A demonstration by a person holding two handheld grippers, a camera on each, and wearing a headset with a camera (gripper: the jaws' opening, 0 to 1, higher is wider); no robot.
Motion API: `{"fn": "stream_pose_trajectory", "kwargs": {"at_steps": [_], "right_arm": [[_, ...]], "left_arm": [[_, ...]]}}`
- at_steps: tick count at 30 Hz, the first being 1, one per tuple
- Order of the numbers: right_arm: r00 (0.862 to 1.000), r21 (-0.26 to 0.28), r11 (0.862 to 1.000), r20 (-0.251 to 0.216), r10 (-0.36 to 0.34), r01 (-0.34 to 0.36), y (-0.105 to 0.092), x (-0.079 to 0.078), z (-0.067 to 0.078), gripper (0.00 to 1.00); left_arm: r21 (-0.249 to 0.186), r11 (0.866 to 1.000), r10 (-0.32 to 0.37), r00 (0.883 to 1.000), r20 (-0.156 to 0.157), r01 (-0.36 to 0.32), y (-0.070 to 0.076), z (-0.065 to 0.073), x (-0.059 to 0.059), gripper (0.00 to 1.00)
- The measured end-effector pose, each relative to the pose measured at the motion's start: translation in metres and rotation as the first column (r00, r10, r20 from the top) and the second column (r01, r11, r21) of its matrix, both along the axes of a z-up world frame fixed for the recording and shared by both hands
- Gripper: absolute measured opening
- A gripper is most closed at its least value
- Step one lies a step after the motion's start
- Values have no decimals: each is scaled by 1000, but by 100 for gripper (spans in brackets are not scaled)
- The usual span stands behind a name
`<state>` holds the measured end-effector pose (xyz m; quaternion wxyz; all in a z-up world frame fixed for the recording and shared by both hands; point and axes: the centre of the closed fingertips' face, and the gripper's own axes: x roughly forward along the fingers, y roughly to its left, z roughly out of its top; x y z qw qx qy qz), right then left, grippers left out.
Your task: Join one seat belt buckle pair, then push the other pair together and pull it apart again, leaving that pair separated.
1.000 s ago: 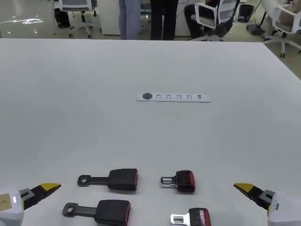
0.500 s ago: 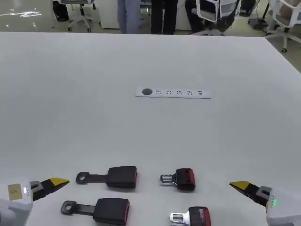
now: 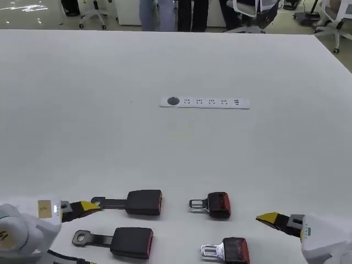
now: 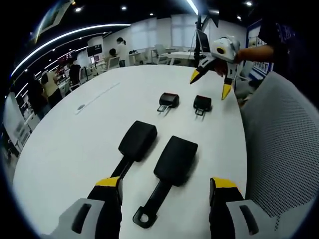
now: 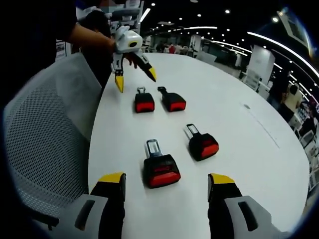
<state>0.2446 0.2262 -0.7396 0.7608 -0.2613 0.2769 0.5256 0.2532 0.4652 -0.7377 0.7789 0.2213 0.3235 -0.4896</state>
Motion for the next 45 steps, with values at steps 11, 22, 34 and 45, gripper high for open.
{"fn": "stream_pose_trajectory", "kwargs": {"at_steps": [11, 22, 34, 45], "right_arm": [[996, -39, 996, -20, 84, -85, 7, -2, -13, 52], [986, -75, 984, -30, 162, -164, 12, -1, -25, 41], [980, -108, 974, -31, 195, -197, 13, -1, -31, 32], [983, -102, 978, -44, 178, -181, 14, 1, -30, 31]], "left_arm": [[60, 989, -132, 990, -42, 134, -13, -11, 1, 60], [119, 965, -224, 972, -76, 232, -21, -23, 3, 48], [155, 939, -294, 949, -110, 309, -21, -36, 3, 38], [162, 932, -309, 944, -114, 324, -21, -40, 3, 34]]}}
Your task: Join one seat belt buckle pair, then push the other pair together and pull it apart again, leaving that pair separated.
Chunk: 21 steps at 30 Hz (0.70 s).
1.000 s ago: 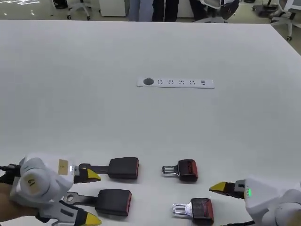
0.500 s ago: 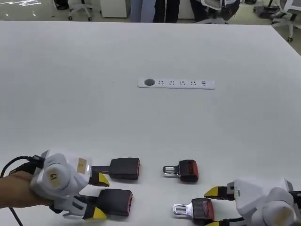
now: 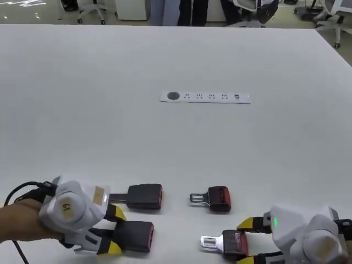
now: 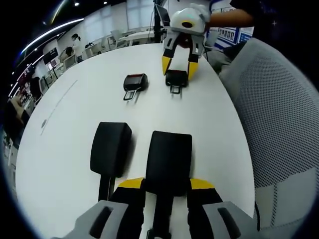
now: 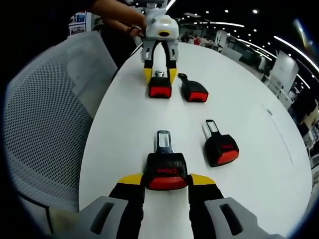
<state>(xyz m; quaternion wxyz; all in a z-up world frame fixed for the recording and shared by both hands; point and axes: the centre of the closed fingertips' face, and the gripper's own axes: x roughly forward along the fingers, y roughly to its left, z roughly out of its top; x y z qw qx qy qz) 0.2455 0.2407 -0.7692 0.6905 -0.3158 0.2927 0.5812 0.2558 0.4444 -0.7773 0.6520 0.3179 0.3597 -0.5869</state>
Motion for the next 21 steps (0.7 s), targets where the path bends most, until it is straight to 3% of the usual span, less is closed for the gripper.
{"fn": "stream_pose_trajectory", "kwargs": {"at_steps": [21], "right_arm": [[999, 13, 1000, -17, 28, -27, 28, 4, 1, 31]], "left_arm": [[-8, 1000, 20, 1000, -15, -20, 1, -1, 0, 34]]}}
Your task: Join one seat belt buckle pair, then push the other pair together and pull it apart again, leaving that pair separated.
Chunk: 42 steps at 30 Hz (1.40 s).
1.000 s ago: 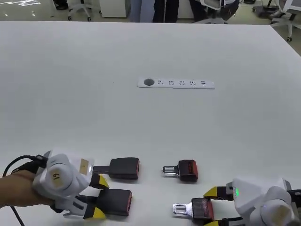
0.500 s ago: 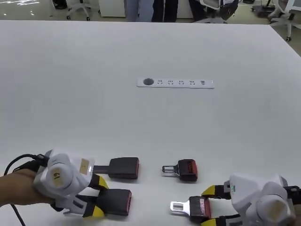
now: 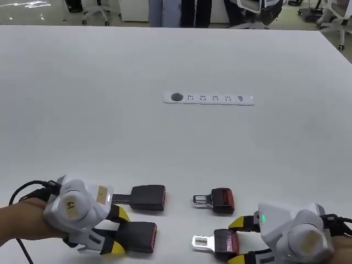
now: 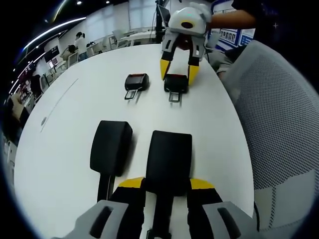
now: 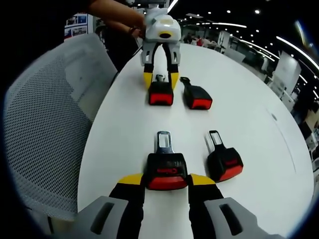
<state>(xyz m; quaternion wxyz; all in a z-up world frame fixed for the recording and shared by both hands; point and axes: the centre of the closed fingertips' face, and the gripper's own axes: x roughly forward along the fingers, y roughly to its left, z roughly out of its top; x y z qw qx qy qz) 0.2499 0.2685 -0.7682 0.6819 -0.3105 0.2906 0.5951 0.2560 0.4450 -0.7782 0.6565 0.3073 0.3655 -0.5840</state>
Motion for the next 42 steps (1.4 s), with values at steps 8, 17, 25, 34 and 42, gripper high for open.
{"fn": "stream_pose_trajectory", "kwargs": {"at_steps": [8, 17, 25, 34, 42], "right_arm": [[1000, 6, 1000, 3, 22, -22, 18, 3, 1, 31], [999, 8, 999, 10, 51, -51, 40, 6, 0, 31], [998, 10, 998, 12, 66, -66, 56, 9, -4, 31], [997, 12, 997, 12, 78, -78, 74, 7, -4, 31], [998, 21, 998, -2, 64, -64, 83, 7, -4, 30]], "left_arm": [[5, 1000, 10, 1000, -4, -10, 0, 0, -1, 33], [10, 1000, 24, 1000, -10, -23, 0, 1, -1, 33], [13, 999, 30, 999, -13, -30, -1, 1, -1, 33], [9, 999, 45, 999, -12, -44, -1, 1, -1, 33], [10, 999, 47, 999, -12, -47, 1, 0, 0, 33]]}}
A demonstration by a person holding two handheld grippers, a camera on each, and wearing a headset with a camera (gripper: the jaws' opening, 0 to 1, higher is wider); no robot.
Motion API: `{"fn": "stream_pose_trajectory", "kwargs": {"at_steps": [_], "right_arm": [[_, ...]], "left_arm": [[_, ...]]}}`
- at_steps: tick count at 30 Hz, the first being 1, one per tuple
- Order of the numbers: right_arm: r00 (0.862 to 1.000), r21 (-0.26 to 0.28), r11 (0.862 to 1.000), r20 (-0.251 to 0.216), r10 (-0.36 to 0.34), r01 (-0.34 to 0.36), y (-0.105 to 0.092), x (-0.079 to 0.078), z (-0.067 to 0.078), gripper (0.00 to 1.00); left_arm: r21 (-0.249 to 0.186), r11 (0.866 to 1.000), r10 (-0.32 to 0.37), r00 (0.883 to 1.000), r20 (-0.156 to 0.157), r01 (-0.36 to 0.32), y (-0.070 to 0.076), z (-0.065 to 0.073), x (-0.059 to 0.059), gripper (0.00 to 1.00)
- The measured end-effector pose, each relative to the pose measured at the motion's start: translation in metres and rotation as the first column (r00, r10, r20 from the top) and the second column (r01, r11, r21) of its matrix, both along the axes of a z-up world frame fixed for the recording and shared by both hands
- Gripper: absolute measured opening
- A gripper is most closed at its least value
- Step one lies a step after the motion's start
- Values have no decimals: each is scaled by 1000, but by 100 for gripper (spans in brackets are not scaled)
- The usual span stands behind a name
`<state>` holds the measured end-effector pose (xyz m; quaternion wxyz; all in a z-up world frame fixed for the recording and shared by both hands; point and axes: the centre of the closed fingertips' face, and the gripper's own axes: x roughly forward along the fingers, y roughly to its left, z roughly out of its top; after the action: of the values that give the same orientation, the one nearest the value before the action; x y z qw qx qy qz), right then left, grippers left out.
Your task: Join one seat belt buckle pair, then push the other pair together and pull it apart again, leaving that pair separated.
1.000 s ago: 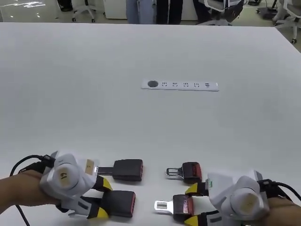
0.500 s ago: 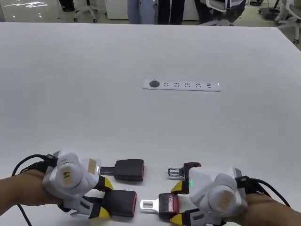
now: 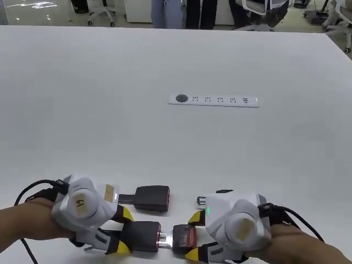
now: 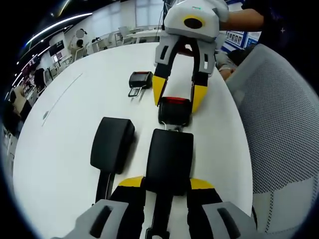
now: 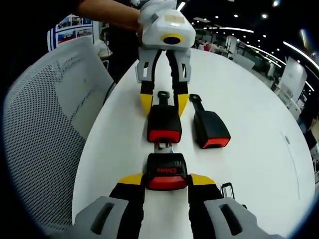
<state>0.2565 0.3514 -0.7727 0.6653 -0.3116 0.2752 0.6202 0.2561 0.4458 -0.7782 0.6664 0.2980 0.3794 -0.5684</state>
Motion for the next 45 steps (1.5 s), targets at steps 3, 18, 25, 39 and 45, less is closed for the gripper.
{"fn": "stream_pose_trajectory", "kwargs": {"at_steps": [3, 18, 25, 39, 45], "right_arm": [[1000, 4, 1000, -1, -4, 4, 0, 0, 0, 30], [1000, 8, 1000, -13, -25, 25, 5, 0, 0, 28], [1000, 0, 1000, -23, -21, 21, 7, 1, 0, 27], [998, -11, 999, -36, -50, 49, 14, 3, 0, 27], [999, -14, 999, -9, -34, 34, 15, 5, -1, 28]], "left_arm": [[-4, 1000, 1, 1000, 0, -1, 1, -1, 1, 33], [-9, 1000, 9, 1000, 9, -9, 0, -1, 1, 32], [18, 1000, -4, 1000, 8, 4, -1, -2, 1, 31], [29, 999, -15, 1000, 12, 14, -2, -2, 2, 31], [25, 999, -27, 999, 19, 26, -3, -2, 1, 32]]}}
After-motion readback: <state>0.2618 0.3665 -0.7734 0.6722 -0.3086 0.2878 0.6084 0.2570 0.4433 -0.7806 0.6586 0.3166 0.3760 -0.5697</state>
